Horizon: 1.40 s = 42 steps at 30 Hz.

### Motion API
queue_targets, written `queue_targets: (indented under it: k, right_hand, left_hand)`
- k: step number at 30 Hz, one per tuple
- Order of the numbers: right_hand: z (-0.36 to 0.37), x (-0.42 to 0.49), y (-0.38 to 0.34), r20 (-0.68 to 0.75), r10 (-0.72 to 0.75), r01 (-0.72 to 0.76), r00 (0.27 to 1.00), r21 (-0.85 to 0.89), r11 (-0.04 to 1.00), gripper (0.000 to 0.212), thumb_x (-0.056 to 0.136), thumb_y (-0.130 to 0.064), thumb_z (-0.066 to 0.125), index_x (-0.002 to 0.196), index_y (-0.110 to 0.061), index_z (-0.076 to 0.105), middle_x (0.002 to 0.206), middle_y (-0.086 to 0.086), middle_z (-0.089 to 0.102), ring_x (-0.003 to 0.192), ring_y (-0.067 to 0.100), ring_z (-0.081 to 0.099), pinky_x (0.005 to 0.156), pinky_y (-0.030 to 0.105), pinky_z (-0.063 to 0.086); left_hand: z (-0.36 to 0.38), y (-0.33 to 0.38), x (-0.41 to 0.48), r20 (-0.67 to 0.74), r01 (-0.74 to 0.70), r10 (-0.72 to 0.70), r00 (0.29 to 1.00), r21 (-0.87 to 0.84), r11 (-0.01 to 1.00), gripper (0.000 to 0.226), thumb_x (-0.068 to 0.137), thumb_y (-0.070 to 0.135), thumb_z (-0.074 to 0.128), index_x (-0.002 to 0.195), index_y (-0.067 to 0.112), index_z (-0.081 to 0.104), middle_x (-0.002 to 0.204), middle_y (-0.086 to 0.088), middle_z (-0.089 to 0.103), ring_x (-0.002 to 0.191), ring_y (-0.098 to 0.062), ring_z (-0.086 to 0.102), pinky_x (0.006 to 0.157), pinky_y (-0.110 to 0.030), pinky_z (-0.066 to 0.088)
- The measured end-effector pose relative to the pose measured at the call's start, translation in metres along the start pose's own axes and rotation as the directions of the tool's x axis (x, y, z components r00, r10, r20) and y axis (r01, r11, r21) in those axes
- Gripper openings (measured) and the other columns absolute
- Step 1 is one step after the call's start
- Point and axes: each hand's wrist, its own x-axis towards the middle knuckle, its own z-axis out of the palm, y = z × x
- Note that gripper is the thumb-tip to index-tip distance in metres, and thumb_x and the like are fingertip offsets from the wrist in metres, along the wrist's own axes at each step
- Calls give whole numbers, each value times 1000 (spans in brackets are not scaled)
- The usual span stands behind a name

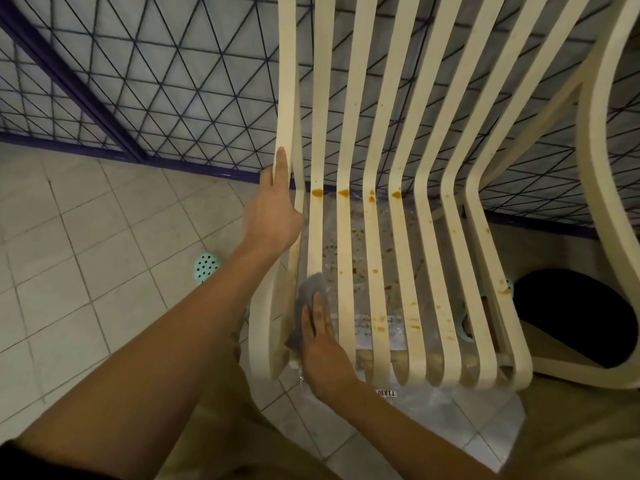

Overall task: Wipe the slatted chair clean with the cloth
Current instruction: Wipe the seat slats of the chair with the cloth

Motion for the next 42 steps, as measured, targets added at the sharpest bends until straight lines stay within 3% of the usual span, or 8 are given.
queue_targets:
  k: [4, 9, 13, 19, 25, 31, 38, 42]
  right_hand:
    - [-12, 23, 2, 0, 27, -27, 1000, -6, 1000, 81, 92, 4, 44, 151, -5, -12, 146, 9, -42, 147, 36, -11, 106, 38, 42]
    - [-49, 79, 7, 7, 97, -97, 995, -33, 995, 78, 94, 2, 44, 151, -3, -9, 154, 15, -32, 144, 40, 21, 102, 44, 40]
    - [-43, 70, 4, 4, 81, -81, 997, -46, 996, 78, 94, 2, 42, 152, -4, -10, 154, 13, -32, 148, 38, -2, 109, 42, 35]
    - [-3, 10, 0, 19, 38, -38, 999, -5, 999, 80, 94, 0, 42, 152, -9, -12, 150, 8, -40, 145, 36, -20, 113, 40, 35]
    - [-21, 50, 3, -7, 86, -86, 996, -18, 996, 82, 92, 4, 43, 152, -9, -11, 153, 8, -36, 148, 37, -2, 107, 45, 40]
    - [-27, 63, 2, -35, 106, -107, 994, -20, 994, 80, 92, 4, 41, 152, -7, -10, 151, 9, -38, 147, 37, -9, 116, 42, 26]
    - [17, -5, 4, -21, 51, -49, 998, 79, 996, 84, 91, 3, 48, 154, -14, -5, 154, 1, -36, 149, 25, -1, 109, 40, 41]
    - [12, -19, 12, 5, 34, -34, 999, 298, 954, 70, 95, 4, 43, 154, -18, 11, 154, -12, -22, 148, 16, 12, 120, 31, 21]
  left_hand:
    - [-1, 0, 1, 8, 10, -10, 1000, 4, 1000, 96, 86, 5, 62, 155, 21, -3, 148, -11, 32, 96, -25, 56, 72, -33, 48]
    - [-1, 0, 0, -10, 6, -6, 1000, -4, 1000, 91, 87, 5, 58, 156, 20, -1, 146, -11, 35, 99, -21, 53, 71, -29, 43]
    - [3, -3, 3, -16, 2, -2, 1000, 2, 1000, 89, 88, 5, 55, 155, 21, -1, 142, -12, 38, 95, -24, 56, 75, -37, 53]
    - [5, -4, 5, -10, 12, -12, 1000, 12, 1000, 90, 89, 9, 56, 155, 22, -5, 143, -11, 36, 93, -22, 54, 74, -36, 52]
    - [5, -3, 5, -12, 20, -20, 1000, -8, 1000, 86, 93, 20, 57, 155, 22, -3, 143, -11, 37, 86, -12, 41, 71, -28, 42]
    - [3, -2, 5, -11, 13, -13, 1000, -23, 1000, 86, 92, 19, 57, 155, 22, -2, 142, -11, 38, 86, -14, 43, 70, -28, 41]
    - [3, -2, 4, 3, 24, -24, 1000, -27, 999, 88, 91, 19, 58, 155, 22, -2, 139, -11, 40, 85, -14, 43, 69, -30, 42]
    - [1, -3, 2, 44, 8, -4, 999, -92, 996, 92, 91, 24, 58, 155, 25, -8, 142, -10, 37, 92, -18, 50, 73, -32, 47]
